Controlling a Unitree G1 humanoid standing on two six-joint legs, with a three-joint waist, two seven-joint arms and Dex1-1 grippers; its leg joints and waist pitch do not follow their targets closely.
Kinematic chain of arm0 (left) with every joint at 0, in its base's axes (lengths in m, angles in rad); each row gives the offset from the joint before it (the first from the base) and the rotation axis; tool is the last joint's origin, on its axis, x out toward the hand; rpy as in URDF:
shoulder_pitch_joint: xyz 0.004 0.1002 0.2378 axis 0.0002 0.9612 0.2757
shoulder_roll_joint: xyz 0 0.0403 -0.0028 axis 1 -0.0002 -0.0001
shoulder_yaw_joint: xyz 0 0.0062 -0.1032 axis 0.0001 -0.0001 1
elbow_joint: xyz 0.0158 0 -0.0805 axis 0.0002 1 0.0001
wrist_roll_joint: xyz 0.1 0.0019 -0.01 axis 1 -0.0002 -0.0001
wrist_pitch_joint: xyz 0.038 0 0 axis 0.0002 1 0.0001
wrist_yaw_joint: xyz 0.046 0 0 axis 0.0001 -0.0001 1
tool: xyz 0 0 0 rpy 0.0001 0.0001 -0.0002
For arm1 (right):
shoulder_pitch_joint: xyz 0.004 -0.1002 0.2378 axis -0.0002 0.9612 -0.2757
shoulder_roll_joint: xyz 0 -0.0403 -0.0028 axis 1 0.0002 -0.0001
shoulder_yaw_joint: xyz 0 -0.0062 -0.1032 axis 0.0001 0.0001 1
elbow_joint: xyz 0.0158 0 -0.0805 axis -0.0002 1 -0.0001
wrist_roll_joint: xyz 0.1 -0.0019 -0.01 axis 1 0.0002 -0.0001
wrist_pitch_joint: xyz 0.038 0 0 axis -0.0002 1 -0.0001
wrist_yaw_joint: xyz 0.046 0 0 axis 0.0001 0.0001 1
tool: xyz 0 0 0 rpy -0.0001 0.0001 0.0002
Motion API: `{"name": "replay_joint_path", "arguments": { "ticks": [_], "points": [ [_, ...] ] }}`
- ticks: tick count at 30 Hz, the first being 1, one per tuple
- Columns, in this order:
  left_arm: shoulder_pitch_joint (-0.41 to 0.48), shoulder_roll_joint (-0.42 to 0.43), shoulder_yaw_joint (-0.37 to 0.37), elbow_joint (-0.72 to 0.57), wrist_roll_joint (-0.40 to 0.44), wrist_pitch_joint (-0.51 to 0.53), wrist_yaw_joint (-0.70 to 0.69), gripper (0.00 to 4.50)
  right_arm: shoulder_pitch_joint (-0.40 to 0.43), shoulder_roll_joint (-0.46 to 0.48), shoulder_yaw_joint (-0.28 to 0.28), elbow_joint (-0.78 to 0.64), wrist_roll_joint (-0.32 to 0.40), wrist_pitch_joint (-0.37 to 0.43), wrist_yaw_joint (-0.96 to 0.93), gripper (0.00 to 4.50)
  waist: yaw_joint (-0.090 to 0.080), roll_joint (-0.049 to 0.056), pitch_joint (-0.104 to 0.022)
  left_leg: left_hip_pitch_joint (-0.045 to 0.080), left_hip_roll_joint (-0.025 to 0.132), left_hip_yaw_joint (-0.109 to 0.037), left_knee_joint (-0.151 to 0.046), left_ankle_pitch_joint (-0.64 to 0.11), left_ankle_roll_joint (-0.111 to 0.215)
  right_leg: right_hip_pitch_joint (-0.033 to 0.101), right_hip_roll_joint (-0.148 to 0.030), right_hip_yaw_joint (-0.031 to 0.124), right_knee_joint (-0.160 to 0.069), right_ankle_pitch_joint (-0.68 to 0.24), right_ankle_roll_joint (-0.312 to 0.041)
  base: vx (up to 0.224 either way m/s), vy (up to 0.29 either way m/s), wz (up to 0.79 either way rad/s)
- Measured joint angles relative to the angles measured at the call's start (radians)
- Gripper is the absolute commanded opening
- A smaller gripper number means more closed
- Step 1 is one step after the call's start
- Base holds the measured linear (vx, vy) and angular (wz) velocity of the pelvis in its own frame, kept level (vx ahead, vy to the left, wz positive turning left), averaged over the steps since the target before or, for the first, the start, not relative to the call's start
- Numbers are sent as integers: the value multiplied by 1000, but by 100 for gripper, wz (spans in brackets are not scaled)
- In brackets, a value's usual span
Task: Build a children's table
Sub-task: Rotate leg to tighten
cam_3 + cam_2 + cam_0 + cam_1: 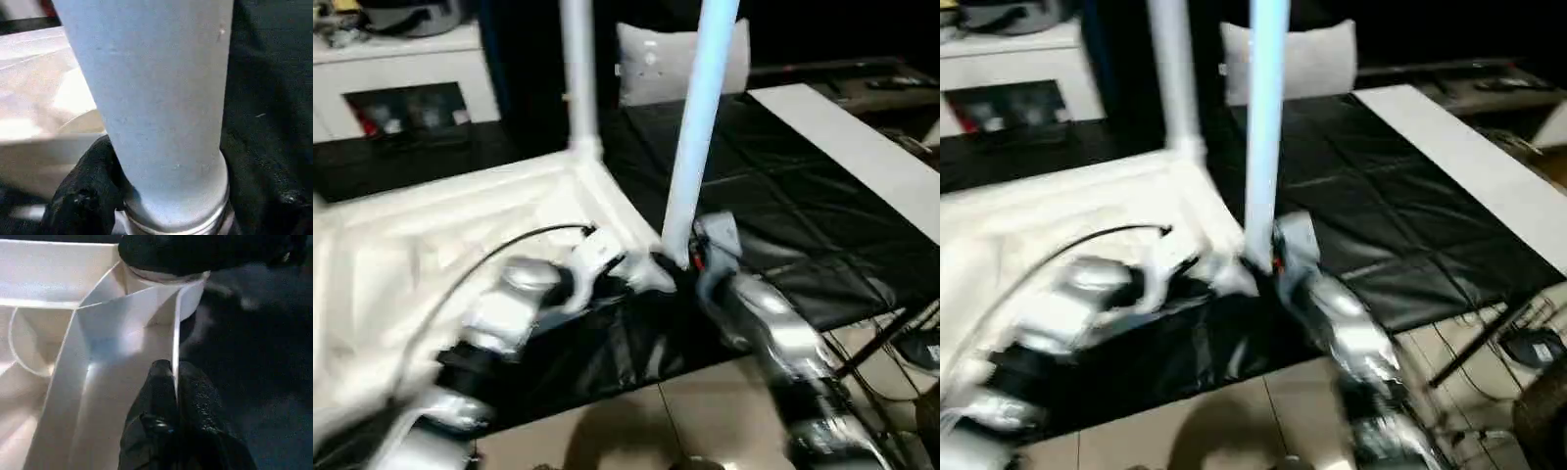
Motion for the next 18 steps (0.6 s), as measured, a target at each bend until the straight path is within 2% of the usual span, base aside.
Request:
{"name": "replay_joint_path", "arguments": {
  "ticks": [3, 4, 6, 9, 11, 15, 18],
  "points": [
    [-13, -56, 3, 1, 14, 31, 85, 0, -43, 35, -39, 56, -8, -24, -99, 264, 2, 0, 0, -2, 0, 0, -1, 0, 0, 0, 0, 0, -5, 8, -1, 0, 0, 0],
    [-15, -61, 2, -2, 14, 37, 90, 0, -43, 36, -44, 59, -8, -34, -99, 299, 4, 0, 0, -2, 0, 0, -1, -1, 1, 0, 0, 0, -5, 9, -3, 0, 0, 0],
    [-19, -62, -3, -3, 17, 37, 91, 0, -43, 45, -55, 60, -5, -52, -99, 336, 8, 0, 0, -2, 0, 0, -5, -1, 1, -1, 0, -1, -5, 8, -2, 0, 0, 0],
    [-20, -58, -13, -9, 27, 37, 92, 0, -43, 55, -57, 60, 1, -67, -99, 344, 13, 1, 0, -2, 1, 0, -8, -1, 0, -2, 1, -3, -5, 8, -1, 0, 0, 0],
    [-20, -49, -23, -15, 33, 35, 91, 0, -42, 57, -57, 68, 3, -84, -98, 380, 12, 1, 0, -2, 1, 0, -8, -1, 0, -2, 1, -3, -5, 8, -1, 0, 0, 0],
    [-20, -15, -47, -17, 33, 2, 68, 0, -17, 46, -40, 57, -5, -117, -55, 414, 12, 1, 0, -2, 1, 0, -8, -1, 0, -2, 1, -3, -5, 8, -1, 0, 0, 0],
    [-18, 24, -67, -16, 25, -40, 14, 0, 35, -6, 14, 3, -23, -131, 22, 431, 20, 2, 1, -3, 1, 0, -8, -1, 0, -2, 1, -3, -6, 8, -1, 0, 0, 0]
  ]
}}
